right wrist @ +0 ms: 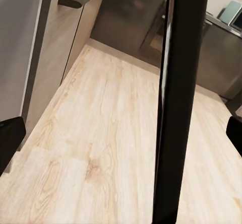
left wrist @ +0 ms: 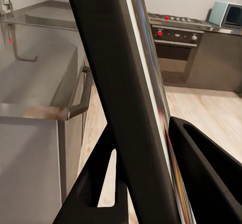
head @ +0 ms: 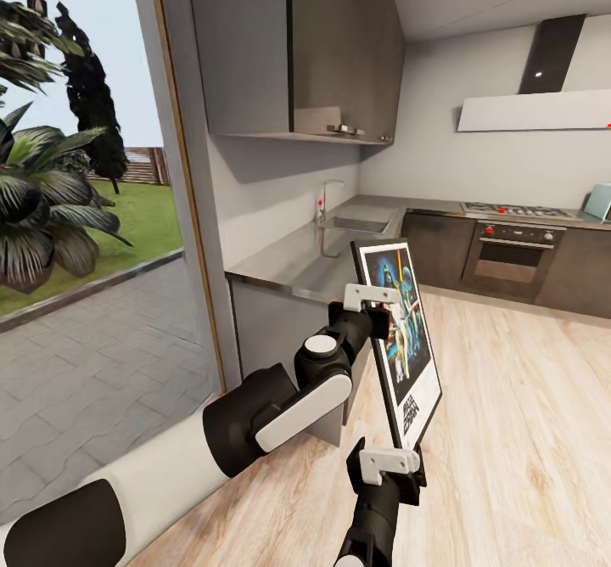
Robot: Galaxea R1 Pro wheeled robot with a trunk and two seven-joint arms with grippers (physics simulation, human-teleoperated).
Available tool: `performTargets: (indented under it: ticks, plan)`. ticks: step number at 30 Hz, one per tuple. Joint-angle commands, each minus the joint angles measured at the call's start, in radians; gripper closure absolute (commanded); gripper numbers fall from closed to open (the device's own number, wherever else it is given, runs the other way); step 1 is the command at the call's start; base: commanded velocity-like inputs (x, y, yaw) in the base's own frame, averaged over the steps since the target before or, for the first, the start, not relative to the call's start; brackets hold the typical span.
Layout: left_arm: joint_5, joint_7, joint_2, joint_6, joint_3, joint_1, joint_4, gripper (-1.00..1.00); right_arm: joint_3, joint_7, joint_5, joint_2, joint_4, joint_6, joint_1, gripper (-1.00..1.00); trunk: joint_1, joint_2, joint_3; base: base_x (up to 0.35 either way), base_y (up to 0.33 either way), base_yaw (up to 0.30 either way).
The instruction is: Pick up the poster from the kitchen countertop and hang it on one of the wall nails in the kitchen.
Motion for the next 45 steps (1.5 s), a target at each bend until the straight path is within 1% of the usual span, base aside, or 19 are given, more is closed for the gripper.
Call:
performTargets:
  ticks: [1,2,3,24,25,40,44,45]
  plan:
    - [0.003,0.008,0.0,0.003,-0.001,-0.001,-0.002,1.0,0.001,-0.003,0.005,0.0,0.001,0.009,-0.001,-1.0,0.0,-0.001,-0.001,0.0,0.0,0.0]
    - [0.003,0.008,0.0,0.003,-0.001,-0.001,-0.002,1.0,0.001,-0.003,0.005,0.0,0.001,0.009,-0.001,-1.0,0.0,-0.001,-0.001,0.0,0.0,0.0]
    - [0.002,0.008,0.0,0.003,-0.001,-0.001,-0.002,1.0,0.001,-0.003,0.005,0.0,0.001,0.009,-0.001,1.0,0.0,-0.001,-0.001,0.0,0.0,0.0]
    - [0.007,0.007,0.0,0.005,0.0,-0.001,0.003,1.0,0.001,-0.003,0.003,-0.001,0.005,0.008,-0.001,1.0,0.0,-0.001,-0.001,0.0,0.0,0.0]
    - [0.008,0.007,0.0,0.006,0.0,-0.001,0.003,-1.0,0.001,-0.003,0.003,-0.001,0.005,0.008,-0.001,1.0,0.0,-0.001,-0.001,0.0,0.0,0.0]
    - [0.005,0.004,0.0,0.014,0.0,-0.001,-0.004,-1.0,0.002,-0.003,0.003,-0.001,0.005,0.008,-0.001,1.0,0.0,-0.001,-0.001,0.0,0.0,0.0]
    - [0.006,0.005,0.0,0.015,0.001,-0.001,-0.032,-1.0,0.002,-0.003,0.003,-0.001,0.005,0.008,-0.001,1.0,0.0,-0.001,-0.001,0.0,0.0,0.0]
    - [0.006,0.005,0.003,0.015,0.001,-0.001,-0.041,-1.0,0.001,-0.003,0.003,-0.002,0.005,0.008,-0.001,1.0,0.0,-0.001,-0.001,0.0,0.0,0.0]
